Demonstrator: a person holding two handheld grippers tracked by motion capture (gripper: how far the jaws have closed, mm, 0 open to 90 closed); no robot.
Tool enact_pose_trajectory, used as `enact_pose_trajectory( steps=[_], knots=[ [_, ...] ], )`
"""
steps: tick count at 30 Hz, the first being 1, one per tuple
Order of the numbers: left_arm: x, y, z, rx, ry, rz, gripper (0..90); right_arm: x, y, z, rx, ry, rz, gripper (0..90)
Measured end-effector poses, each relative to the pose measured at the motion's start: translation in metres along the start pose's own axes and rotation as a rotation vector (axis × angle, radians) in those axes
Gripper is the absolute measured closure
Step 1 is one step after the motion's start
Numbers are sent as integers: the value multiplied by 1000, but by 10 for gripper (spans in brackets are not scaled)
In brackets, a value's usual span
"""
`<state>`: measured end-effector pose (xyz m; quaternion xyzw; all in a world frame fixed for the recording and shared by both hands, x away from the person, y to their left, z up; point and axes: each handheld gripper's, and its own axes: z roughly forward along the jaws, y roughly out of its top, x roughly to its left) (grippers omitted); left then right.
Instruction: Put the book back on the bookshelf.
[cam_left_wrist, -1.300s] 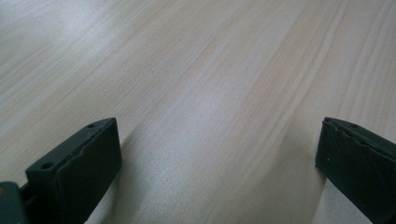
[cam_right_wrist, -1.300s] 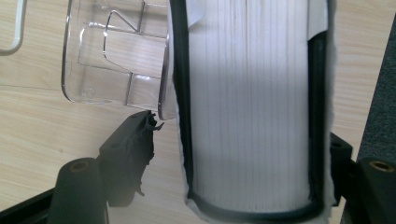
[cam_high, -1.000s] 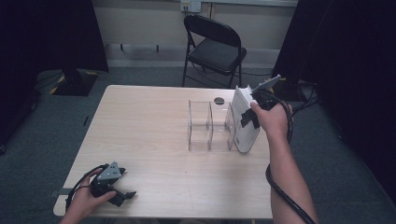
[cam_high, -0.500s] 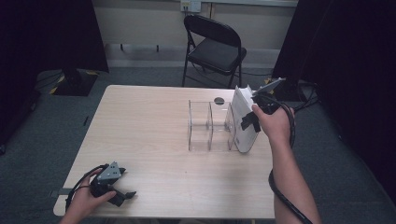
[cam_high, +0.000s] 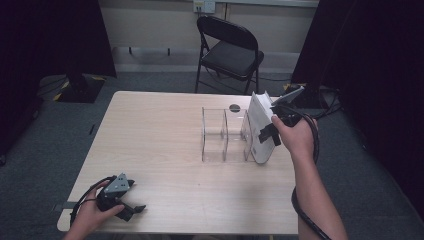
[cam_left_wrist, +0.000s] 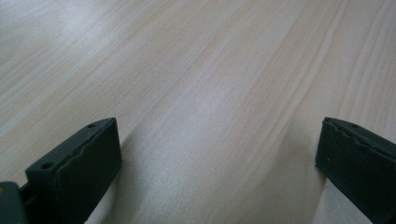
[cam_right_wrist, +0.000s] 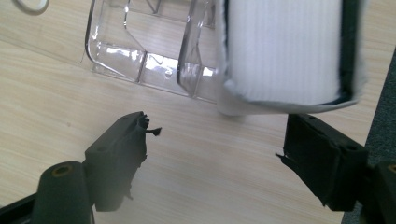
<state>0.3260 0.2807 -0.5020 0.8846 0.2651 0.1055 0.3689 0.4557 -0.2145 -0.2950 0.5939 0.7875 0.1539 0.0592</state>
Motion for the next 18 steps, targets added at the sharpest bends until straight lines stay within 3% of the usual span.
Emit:
enact_pose_trajectory(
  steps=[18],
  knots=[
    [0, 0, 0, -5, 0, -2, 0, 26, -7, 8, -43, 104, -77, 207]
  ],
)
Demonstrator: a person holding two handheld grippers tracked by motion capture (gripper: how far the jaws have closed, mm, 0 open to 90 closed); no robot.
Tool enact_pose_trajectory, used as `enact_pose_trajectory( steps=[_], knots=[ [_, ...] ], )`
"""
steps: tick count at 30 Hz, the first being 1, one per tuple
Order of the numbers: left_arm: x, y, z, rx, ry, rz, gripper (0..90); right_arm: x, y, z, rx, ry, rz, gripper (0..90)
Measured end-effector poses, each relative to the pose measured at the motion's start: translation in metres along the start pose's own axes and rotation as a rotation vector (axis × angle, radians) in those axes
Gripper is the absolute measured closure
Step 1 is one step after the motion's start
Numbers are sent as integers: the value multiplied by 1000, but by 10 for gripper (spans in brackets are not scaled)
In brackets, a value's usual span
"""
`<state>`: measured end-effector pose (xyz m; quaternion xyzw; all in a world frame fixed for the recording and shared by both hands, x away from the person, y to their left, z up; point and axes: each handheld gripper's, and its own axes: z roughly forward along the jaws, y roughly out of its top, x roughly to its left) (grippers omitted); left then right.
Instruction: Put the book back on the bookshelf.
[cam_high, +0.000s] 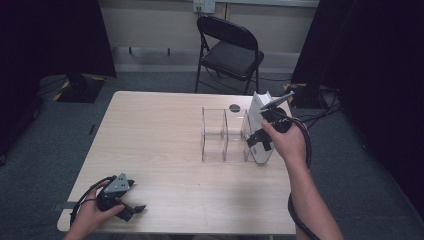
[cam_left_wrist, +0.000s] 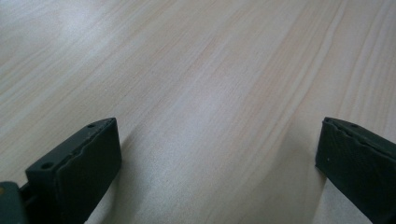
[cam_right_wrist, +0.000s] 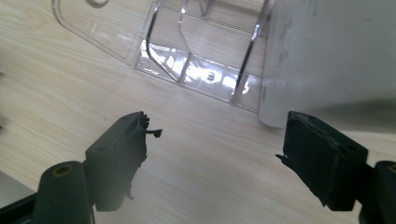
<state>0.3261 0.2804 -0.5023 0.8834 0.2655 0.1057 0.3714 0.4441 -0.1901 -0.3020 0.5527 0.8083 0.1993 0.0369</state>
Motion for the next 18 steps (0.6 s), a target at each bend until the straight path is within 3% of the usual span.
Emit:
enact_pose_trajectory(
  steps=[18],
  knots=[
    [0, 0, 0, 2, 0, -2, 0, 13, -6, 11, -18, 50, -80, 209]
  ],
)
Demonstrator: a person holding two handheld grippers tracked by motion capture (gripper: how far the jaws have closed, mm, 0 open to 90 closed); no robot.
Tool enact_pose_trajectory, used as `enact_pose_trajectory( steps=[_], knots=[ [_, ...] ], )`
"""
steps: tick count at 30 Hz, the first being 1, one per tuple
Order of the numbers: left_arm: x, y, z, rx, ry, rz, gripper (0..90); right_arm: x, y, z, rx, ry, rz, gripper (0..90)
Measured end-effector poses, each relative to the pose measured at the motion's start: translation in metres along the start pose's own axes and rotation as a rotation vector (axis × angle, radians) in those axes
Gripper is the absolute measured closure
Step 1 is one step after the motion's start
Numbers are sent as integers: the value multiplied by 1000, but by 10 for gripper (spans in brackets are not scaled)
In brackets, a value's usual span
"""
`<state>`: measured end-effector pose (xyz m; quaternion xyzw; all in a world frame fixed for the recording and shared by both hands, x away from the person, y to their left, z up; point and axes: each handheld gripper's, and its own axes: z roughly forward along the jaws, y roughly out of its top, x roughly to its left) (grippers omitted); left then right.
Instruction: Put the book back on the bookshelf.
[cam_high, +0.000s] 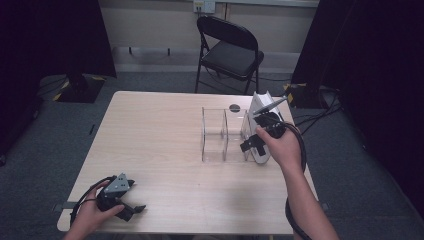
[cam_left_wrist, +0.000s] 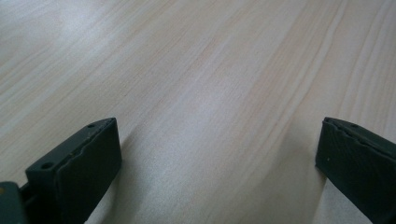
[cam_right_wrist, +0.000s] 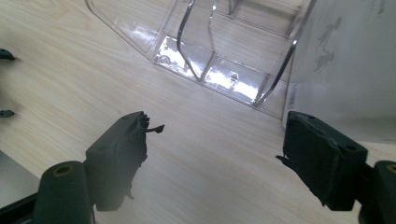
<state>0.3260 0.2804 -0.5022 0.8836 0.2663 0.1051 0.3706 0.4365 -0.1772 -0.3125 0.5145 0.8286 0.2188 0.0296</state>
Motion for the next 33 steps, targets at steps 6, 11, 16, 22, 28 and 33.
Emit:
enact_pose_trajectory(
  steps=[6, 11, 16, 22, 28, 33],
  knots=[
    [0, 0, 0, 0, 0, 0, 0, 4, -2, 7, -5, 22, -21, 214],
    [0, 0, 0, 0, 0, 0, 0, 9, -3, 12, -11, 42, -35, 215],
    [0, 0, 0, 0, 0, 0, 0, 18, -4, 18, 0, 65, -36, 214],
    [0, 0, 1, -6, 6, -1, 0, 22, -7, 26, 3, 81, -63, 214],
    [0, -1, 1, -14, 2, -3, 0, 25, -10, 31, -1, 93, -71, 214],
    [0, 0, 1, -8, 7, -1, 0, 28, -14, 39, -10, 116, -78, 213]
  ],
)
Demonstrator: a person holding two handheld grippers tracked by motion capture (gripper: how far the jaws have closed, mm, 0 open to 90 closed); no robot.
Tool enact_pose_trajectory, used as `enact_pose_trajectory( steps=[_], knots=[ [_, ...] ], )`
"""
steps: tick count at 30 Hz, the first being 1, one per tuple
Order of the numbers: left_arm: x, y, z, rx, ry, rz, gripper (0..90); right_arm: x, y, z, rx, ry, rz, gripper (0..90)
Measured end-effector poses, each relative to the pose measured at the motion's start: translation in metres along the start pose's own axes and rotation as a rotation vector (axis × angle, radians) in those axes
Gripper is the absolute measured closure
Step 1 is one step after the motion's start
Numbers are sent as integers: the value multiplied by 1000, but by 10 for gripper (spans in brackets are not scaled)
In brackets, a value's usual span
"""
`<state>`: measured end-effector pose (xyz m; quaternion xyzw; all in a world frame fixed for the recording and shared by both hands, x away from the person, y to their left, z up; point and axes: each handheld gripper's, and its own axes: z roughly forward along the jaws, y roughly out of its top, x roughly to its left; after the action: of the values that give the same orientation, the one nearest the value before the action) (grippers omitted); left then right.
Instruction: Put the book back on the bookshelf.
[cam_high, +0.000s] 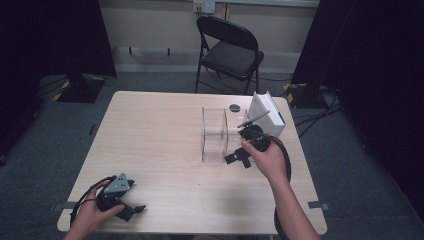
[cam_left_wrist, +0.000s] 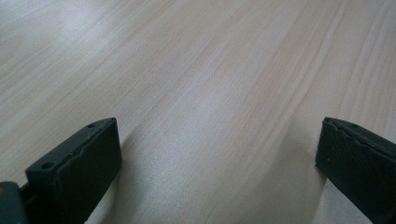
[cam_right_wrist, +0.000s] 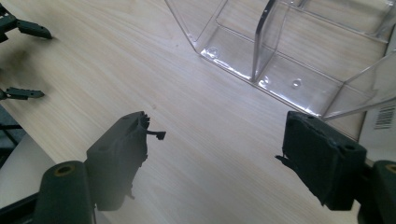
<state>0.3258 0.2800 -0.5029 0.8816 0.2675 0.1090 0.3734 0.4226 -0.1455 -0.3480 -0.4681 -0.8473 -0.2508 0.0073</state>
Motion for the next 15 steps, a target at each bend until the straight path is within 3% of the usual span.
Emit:
enact_pose_trajectory(
  steps=[15],
  knots=[
    [0, 0, 0, -6, -5, -4, 0, 7, -8, 20, 6, 29, -13, 214]
  ],
)
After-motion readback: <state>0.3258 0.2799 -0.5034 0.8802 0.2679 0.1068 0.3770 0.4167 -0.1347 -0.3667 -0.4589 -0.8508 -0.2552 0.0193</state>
